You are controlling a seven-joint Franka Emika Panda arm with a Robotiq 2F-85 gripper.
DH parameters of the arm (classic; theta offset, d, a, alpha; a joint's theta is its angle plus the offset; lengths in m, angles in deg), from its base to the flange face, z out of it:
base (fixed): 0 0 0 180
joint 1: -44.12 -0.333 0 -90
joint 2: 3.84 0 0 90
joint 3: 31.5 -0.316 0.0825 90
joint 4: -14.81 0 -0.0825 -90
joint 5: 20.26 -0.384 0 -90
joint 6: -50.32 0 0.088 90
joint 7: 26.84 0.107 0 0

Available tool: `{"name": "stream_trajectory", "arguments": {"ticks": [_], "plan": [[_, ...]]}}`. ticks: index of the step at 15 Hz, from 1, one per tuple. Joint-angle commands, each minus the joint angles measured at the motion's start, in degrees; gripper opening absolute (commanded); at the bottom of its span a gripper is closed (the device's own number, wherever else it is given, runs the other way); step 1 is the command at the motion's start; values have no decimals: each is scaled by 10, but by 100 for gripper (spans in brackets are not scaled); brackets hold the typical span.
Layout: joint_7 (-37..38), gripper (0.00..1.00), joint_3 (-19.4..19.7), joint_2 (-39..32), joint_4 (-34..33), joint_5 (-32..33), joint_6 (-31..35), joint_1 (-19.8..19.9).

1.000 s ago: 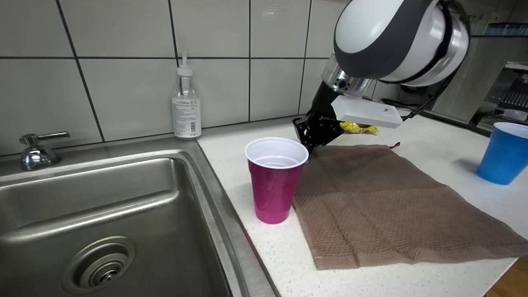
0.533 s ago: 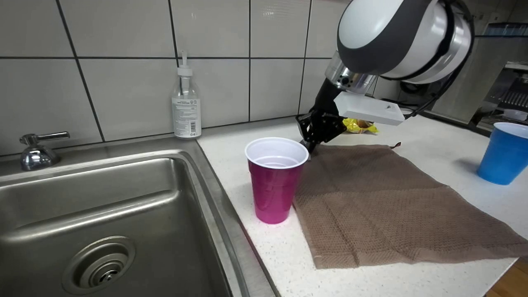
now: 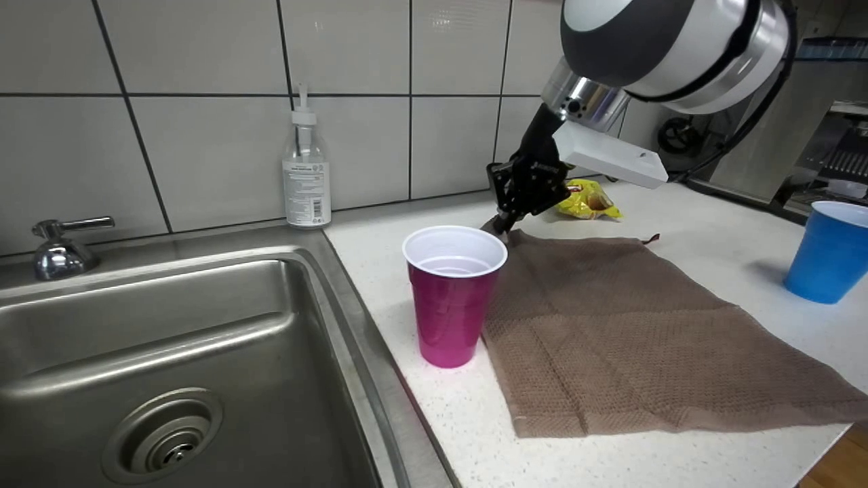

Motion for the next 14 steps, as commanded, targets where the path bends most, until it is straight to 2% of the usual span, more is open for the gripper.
{"name": "stream_trajectory", "arguments": {"ticks": [1,7,14], "plan": [[-35,1,-20,36,28,-18,-10,24],[-53,1,-17,67,66,-19,-11,30],[-40,1,-9,118,110,-30,-24,23]]}}
